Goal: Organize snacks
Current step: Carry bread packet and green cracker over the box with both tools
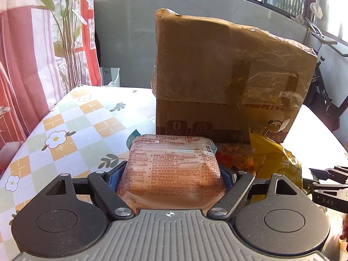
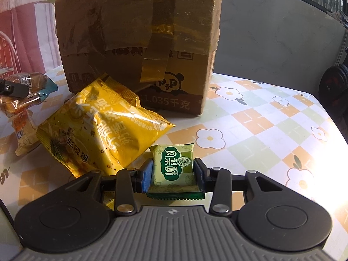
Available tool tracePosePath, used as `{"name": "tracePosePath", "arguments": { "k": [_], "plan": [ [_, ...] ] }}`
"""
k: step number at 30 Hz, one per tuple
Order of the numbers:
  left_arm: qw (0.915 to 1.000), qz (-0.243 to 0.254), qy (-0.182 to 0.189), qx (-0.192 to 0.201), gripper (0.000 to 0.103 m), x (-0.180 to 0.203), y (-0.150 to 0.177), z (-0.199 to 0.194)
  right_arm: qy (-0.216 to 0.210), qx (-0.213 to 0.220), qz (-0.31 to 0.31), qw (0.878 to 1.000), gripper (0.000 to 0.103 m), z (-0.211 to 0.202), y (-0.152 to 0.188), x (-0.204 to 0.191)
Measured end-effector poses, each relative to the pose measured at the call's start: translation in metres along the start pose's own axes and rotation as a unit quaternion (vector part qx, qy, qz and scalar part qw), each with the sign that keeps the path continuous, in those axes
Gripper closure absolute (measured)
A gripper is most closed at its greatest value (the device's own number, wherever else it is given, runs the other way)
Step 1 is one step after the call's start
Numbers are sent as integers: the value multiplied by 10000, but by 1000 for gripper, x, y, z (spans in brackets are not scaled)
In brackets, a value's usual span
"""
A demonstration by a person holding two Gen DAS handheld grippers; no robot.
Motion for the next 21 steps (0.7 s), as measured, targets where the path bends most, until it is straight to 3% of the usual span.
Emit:
{"name": "tracePosePath", "arguments": {
  "k": [10,21],
  "plan": [
    [9998,-112,-32,184,19,-6,-6,-12,30,516,96,9986,61,-31,-25,4],
    [9976,82,79,681,19,2,-30,-37,47,1178,125,9930,61,-65,-58,7]
  ]
}}
Point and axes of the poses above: each gripper's, at about its wrist camera, not at the fingertips, and z roughly the way its jaws point, x to its right, y to its underside, the point moved 2 cm from there along z, roughly the way its jaws point, and after that the axes turned 11 degrees about -z, right-handed, at the moved point
